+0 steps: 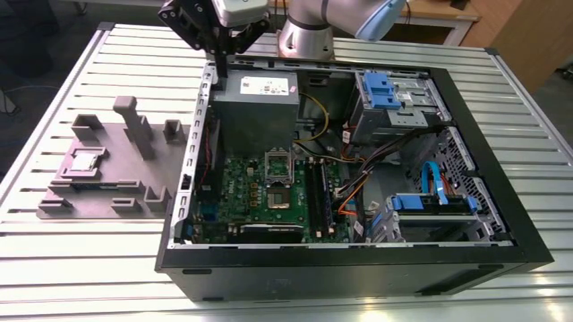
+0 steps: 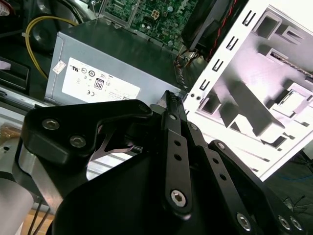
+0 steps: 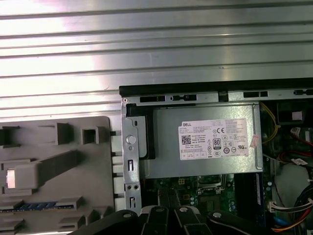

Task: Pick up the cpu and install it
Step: 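Reach for the cpu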

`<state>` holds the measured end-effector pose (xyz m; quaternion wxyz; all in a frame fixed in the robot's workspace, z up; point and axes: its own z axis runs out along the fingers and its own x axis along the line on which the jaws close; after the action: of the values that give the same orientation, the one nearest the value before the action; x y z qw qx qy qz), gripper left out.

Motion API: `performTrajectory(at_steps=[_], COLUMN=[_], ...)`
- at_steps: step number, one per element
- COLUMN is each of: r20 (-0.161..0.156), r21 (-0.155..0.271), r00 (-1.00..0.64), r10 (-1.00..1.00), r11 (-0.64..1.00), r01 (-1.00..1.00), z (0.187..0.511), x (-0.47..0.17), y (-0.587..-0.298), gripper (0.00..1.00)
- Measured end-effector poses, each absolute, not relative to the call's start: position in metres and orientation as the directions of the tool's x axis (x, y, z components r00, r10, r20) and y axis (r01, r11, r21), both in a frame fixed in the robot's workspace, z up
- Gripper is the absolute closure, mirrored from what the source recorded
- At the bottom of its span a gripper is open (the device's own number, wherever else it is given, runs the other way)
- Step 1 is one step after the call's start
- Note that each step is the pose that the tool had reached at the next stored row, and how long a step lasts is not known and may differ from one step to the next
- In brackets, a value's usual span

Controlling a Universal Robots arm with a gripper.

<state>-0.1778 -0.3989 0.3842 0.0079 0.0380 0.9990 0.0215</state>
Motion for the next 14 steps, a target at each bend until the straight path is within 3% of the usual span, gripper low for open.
performTrajectory(at_steps=[14], r20=[-0.014], r21=[0.044], r00=[-0.997], r10=[0.076], r11=[0.996], r01=[0.076], z=[0.3842], x=[-0.1807], y=[-0.3989], gripper=[0.89])
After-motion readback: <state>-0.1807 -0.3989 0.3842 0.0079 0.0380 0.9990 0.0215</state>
